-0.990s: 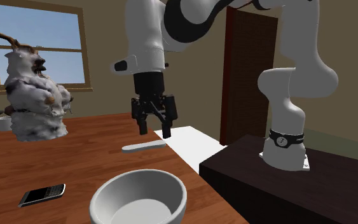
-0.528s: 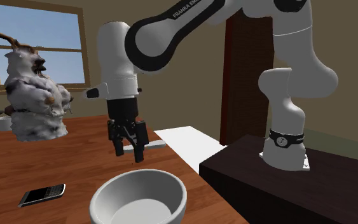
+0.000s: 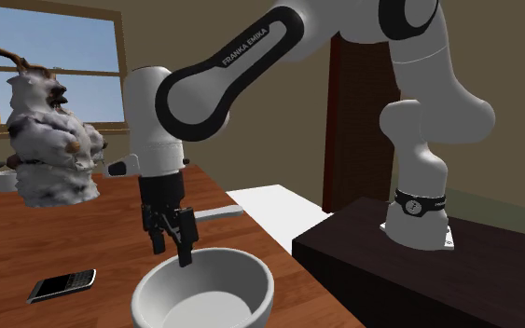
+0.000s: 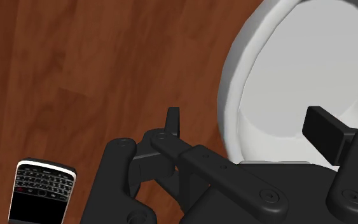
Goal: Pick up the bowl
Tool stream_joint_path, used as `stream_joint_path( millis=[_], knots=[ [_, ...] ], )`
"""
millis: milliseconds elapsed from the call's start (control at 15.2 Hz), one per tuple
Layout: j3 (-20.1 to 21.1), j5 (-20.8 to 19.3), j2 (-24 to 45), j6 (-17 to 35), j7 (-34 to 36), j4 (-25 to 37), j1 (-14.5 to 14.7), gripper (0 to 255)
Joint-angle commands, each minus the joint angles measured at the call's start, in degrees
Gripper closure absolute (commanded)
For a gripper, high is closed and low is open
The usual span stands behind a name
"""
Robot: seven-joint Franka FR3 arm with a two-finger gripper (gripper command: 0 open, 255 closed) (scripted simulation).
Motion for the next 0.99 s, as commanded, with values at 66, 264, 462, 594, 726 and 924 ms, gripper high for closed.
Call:
stream_joint_path(
  millis=[66,264,462,594,726,924],
  knots=[
    [0.5,0.7,1.6,1.2,-0.5,0.3,-0.3,0],
    [0.5,0.8,1.9,1.5,-0.6,0.3,-0.4,255],
    [0.5,0.8,1.9,1.4,-0.6,0.4,-0.4,255],
    [0.5,0.8,1.9,1.4,-0.6,0.4,-0.4,255],
    [0.5,0.8,1.9,1.5,-0.6,0.3,-0.4,255],
    [0.4,0.6,1.4,1.0,-0.4,0.3,-0.3,255]
  ],
)
